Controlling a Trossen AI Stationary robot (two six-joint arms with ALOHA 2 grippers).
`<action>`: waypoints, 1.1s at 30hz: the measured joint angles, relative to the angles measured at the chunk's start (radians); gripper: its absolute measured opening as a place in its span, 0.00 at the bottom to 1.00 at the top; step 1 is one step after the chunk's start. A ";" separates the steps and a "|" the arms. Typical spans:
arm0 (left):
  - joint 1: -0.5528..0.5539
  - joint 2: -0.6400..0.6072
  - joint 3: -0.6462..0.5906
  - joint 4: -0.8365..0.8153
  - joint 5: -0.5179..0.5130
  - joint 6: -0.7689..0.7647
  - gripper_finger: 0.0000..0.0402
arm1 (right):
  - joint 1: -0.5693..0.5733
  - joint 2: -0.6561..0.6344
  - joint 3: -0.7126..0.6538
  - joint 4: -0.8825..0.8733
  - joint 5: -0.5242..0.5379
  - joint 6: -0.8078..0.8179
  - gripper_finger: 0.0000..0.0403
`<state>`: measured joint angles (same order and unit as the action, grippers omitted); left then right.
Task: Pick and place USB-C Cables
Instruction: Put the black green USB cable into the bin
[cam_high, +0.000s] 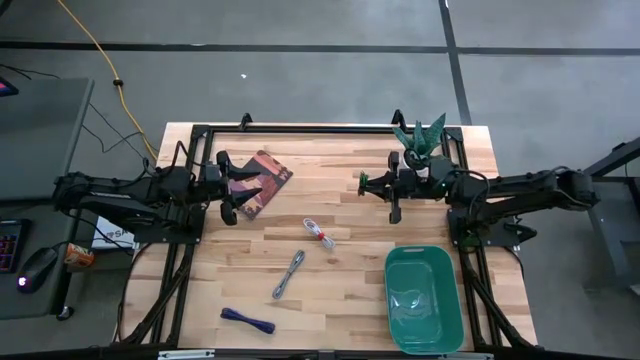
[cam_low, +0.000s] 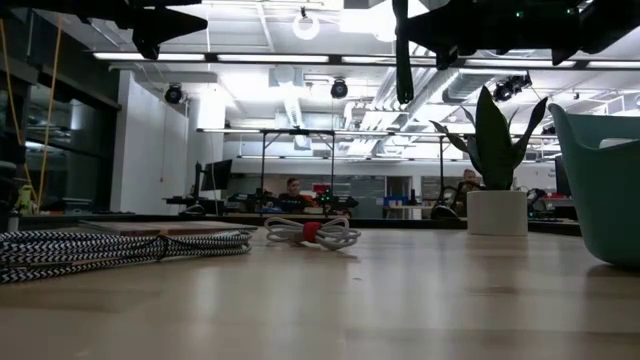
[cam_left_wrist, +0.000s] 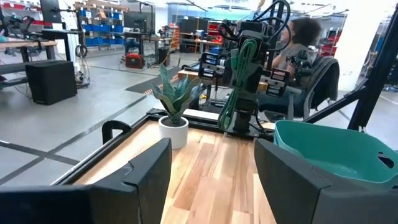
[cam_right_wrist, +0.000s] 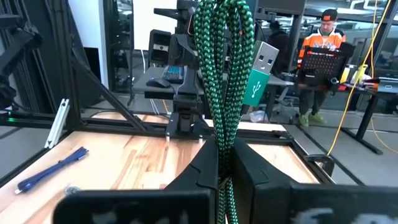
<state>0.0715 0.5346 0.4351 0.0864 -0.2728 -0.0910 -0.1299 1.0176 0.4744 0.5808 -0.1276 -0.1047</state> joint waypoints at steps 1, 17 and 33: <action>0.000 0.000 0.000 0.000 0.000 -0.008 0.53 | 0.000 0.000 0.000 -0.004 0.000 0.000 0.00; 0.000 0.000 0.000 -0.007 0.000 -0.063 0.53 | 0.355 0.068 0.411 -0.726 0.273 0.174 0.00; 0.000 0.000 0.000 -0.014 0.000 -0.099 0.53 | 0.716 0.099 0.626 -1.121 0.467 0.567 0.00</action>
<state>0.0711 0.5346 0.4351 0.0719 -0.2726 -0.1905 0.5859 1.1163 1.1004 -0.5405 0.3394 0.4627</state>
